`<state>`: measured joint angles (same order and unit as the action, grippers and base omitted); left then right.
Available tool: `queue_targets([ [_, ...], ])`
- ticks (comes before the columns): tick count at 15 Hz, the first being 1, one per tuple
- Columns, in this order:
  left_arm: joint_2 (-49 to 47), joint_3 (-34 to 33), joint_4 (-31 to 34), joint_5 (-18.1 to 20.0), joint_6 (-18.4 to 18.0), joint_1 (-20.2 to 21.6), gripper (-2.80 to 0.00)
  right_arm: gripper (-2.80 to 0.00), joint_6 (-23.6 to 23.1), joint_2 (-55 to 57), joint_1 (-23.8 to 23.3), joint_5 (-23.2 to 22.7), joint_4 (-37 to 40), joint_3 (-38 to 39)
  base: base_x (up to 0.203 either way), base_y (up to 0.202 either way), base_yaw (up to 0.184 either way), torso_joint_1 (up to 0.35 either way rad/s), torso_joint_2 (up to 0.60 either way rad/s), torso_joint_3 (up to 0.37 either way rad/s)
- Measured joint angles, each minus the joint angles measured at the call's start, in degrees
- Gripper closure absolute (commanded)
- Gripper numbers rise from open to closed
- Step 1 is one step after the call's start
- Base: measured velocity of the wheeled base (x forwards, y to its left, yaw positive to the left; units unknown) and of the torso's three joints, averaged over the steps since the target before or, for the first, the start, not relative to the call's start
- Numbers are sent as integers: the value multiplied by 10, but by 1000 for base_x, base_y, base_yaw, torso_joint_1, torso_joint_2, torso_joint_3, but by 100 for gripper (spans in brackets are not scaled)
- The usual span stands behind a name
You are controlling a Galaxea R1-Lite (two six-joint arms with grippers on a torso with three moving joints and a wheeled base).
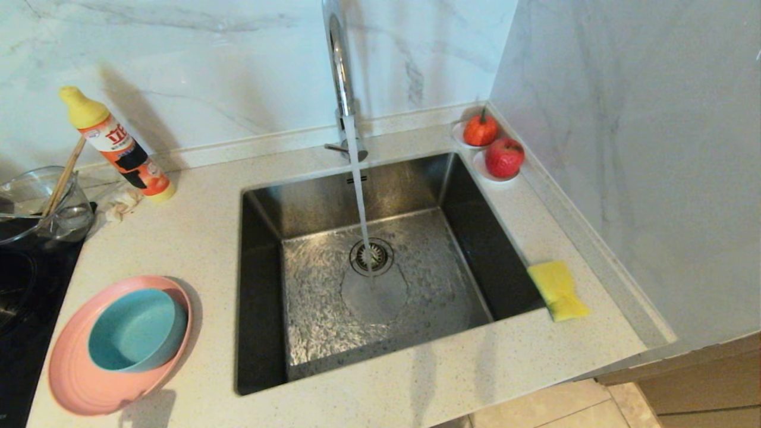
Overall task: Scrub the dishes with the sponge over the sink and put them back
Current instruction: Pick up a bowl and the sponge
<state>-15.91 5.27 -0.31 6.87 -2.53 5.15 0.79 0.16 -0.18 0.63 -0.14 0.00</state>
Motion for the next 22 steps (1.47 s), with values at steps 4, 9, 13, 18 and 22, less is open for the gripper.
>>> queue_targets([
  [4, 4, -47, -55, -8, 4, 24, 0, 0, 0, 0, 0, 0, 0, 0, 0, 0, 0, 0, 0, 0],
  [9, 11, -49, -48, -28, -12, -33, 0, 0, 0, 0, 0, 0, 0, 0, 0, 0, 0, 0, 0, 0],
  [13, 68, -49, 0, -47, -51, -66, 0, 0, 0, 0, 0, 0, 0, 0, 0, 0, 0, 0, 0, 0],
  [18, 148, -38, 39, -65, -1, -59, 0, 0, 0, 0, 0, 0, 0, 0, 0, 0, 0, 0, 0, 0],
  [22, 159, -36, 46, -60, -3, -59, 0, 0, 0, 0, 0, 0, 0, 0, 0, 0, 0, 0, 0, 0],
])
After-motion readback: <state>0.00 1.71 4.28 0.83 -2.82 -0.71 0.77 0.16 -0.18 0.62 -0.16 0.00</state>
